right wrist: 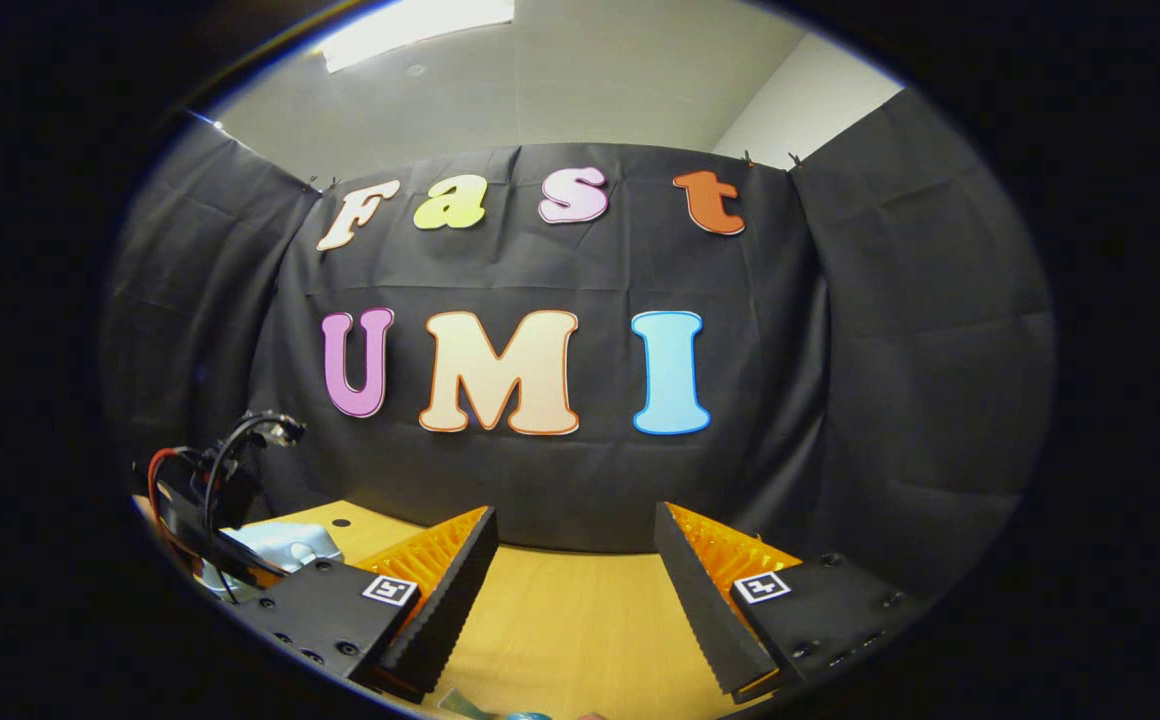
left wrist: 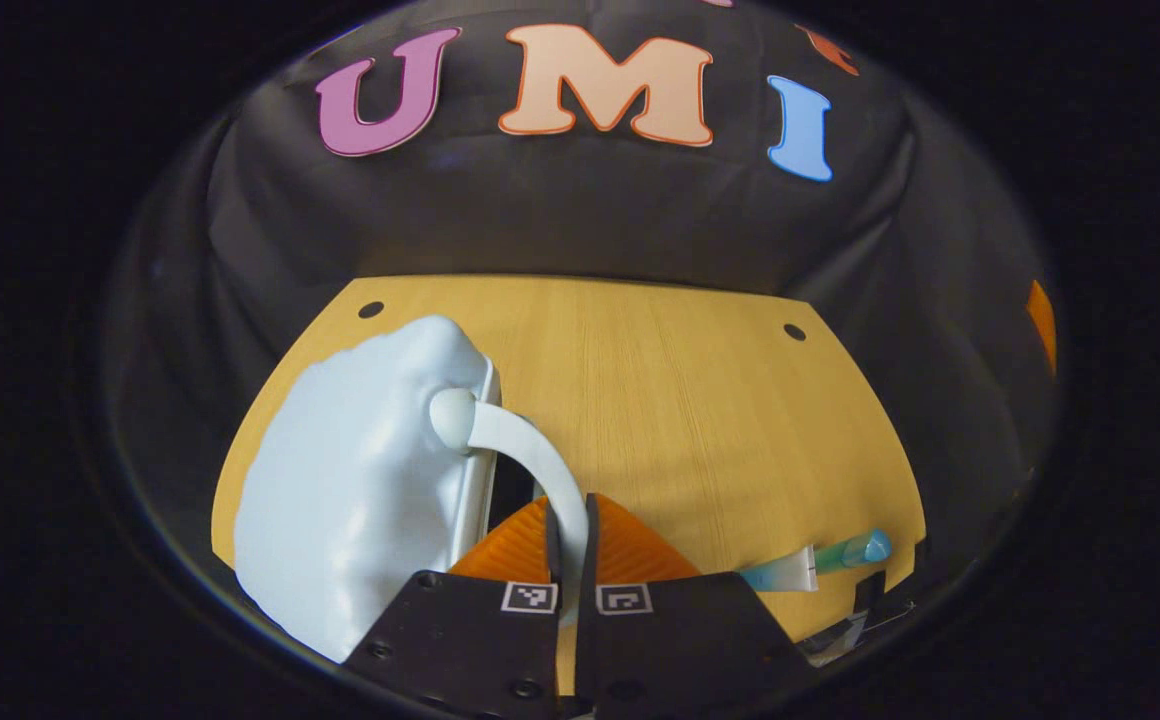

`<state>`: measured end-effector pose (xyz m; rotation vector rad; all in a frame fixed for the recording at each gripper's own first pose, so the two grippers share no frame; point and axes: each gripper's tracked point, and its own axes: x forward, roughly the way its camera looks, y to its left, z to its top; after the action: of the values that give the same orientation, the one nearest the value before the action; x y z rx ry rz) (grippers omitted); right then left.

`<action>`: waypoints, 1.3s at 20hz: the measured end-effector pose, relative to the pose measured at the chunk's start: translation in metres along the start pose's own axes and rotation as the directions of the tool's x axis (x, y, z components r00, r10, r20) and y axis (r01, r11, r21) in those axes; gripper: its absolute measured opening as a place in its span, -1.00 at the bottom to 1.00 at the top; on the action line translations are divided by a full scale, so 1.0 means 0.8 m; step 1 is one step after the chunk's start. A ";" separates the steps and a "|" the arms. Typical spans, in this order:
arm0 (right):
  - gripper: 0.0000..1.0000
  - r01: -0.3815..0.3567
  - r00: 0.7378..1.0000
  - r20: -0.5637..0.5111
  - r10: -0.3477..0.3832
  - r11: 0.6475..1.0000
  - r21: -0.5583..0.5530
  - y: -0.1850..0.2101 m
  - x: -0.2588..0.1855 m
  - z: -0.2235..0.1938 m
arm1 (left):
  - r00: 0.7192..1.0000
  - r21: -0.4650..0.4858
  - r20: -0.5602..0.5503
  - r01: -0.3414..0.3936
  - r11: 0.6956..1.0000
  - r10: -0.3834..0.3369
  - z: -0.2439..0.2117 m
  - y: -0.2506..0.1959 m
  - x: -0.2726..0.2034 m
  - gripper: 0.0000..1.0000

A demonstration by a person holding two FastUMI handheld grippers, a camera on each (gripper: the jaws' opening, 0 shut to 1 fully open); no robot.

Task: First open the suitcase, pack the skin care products into it, and then close the suitcase.

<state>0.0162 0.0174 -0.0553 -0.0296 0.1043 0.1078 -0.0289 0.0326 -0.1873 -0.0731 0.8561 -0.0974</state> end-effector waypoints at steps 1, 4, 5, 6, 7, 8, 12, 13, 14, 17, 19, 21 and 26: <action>1.00 -0.004 1.000 0.003 0.004 1.000 0.004 0.004 0.001 0.001 | 1.000 -0.016 0.013 0.009 1.000 -0.008 0.010 0.007 -0.010 -1.00; 0.97 -0.002 1.000 0.003 0.002 1.000 0.015 0.016 0.004 -0.002 | 0.998 -0.047 0.065 0.026 0.999 -0.023 0.042 0.035 -0.035 -1.00; 0.97 0.001 1.000 0.000 -0.001 1.000 0.021 0.019 0.006 -0.003 | 0.996 -0.053 0.084 0.026 0.998 -0.021 0.053 0.046 -0.042 -1.00; 0.97 0.005 1.000 -0.002 -0.005 1.000 0.027 0.022 0.006 -0.005 | 0.995 -0.054 0.094 0.025 0.998 -0.020 0.061 0.058 -0.051 -1.00; 0.97 0.011 1.000 -0.004 -0.011 0.999 0.033 0.027 0.009 -0.004 | 0.994 -0.052 0.107 0.028 0.998 -0.022 0.070 0.070 -0.058 -1.00; 0.97 0.015 1.000 -0.006 -0.015 0.999 0.039 0.031 0.010 -0.005 | 0.993 -0.051 0.120 0.030 0.998 -0.023 0.078 0.083 -0.065 -1.00; 0.97 0.025 1.000 -0.005 -0.024 0.999 0.041 0.056 0.018 -0.005 | 0.989 -0.039 0.149 0.020 0.999 -0.014 0.095 0.134 -0.087 -1.00; 0.97 0.024 1.000 -0.003 -0.024 0.999 0.036 0.065 0.020 -0.006 | 0.988 -0.038 0.156 0.012 0.999 -0.006 0.099 0.147 -0.089 -1.00; 0.97 0.026 1.000 0.000 -0.026 0.999 0.033 0.073 0.021 -0.007 | 0.987 -0.033 0.162 0.004 0.999 0.002 0.102 0.159 -0.093 -1.00; 0.97 0.030 1.000 0.009 -0.030 0.999 0.032 0.103 0.027 -0.007 | 0.983 0.000 0.181 -0.040 0.999 0.039 0.113 0.199 -0.096 -1.00; 0.97 0.033 0.999 0.008 -0.033 0.999 0.033 0.123 0.030 -0.009 | 0.979 0.027 0.194 -0.065 0.997 0.059 0.120 0.227 -0.100 -1.00; 0.97 0.031 0.999 0.011 -0.032 0.999 0.034 0.142 0.033 -0.009 | 0.974 0.044 0.208 -0.101 0.994 0.090 0.125 0.261 -0.104 -1.00; 1.00 0.007 1.000 0.019 -0.007 1.000 0.003 0.192 0.042 -0.008 | 0.958 0.078 0.225 -0.198 0.977 0.176 0.123 0.344 -0.111 -1.00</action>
<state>0.0321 0.1737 -0.0686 -0.0255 0.0854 0.1012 0.0036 0.3186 -0.0849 0.0901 0.6351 0.0459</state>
